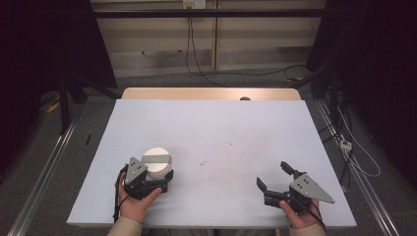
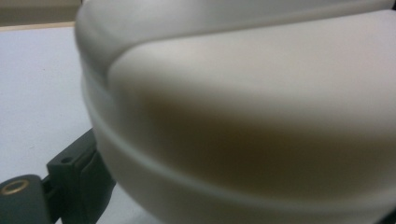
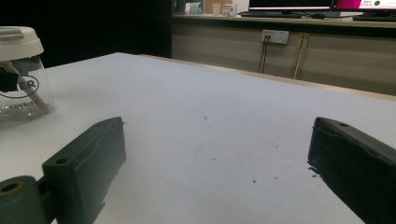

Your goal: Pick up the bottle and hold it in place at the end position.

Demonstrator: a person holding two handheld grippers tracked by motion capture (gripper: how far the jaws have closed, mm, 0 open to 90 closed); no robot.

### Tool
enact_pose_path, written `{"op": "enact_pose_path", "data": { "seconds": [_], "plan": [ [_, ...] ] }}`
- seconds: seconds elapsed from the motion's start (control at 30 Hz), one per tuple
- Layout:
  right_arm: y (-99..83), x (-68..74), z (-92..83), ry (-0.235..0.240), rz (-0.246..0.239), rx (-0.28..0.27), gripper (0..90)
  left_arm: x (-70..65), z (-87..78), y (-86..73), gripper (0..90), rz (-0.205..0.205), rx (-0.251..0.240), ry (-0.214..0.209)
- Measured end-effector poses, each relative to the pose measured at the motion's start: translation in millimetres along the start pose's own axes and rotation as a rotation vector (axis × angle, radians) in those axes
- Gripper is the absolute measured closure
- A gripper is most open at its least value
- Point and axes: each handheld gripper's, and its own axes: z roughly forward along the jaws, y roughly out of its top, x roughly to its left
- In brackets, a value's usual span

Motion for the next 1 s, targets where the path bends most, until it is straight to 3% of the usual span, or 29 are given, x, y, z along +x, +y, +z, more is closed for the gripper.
{"op": "enact_pose_path", "data": {
  "seconds": [0.17, 0.43, 0.6, 0.67, 0.9, 1.0],
  "plan": [
    [0.0, -0.4, -0.4, -0.002, 0.000, -0.003, 3.6, -4.5, 3.5, 1.4, 7.6, 0.002, -0.019, 0.033],
    [-0.3, -0.4, -0.5, -0.002, -0.001, -0.001, 3.6, -6.4, 10.1, 2.0, 12.5, 0.020, -0.019, 0.029],
    [-0.4, -1.5, -1.0, 0.000, -0.001, -0.002, 3.6, -0.6, 8.6, 3.4, 17.7, 0.026, -0.031, 0.009],
    [-0.4, -2.0, -1.1, 0.000, -0.002, -0.003, 3.6, 0.7, 8.8, 4.2, 17.9, 0.042, -0.029, -0.002],
    [-0.6, -4.1, -0.6, -0.002, -0.001, -0.002, 3.7, 2.7, 7.4, 9.8, 18.4, 0.026, -0.068, -0.038],
    [-0.1, -5.8, 0.6, -0.004, -0.007, -0.002, 3.7, 2.1, 7.3, 14.4, 18.4, 0.042, -0.069, -0.067]
  ]
}}
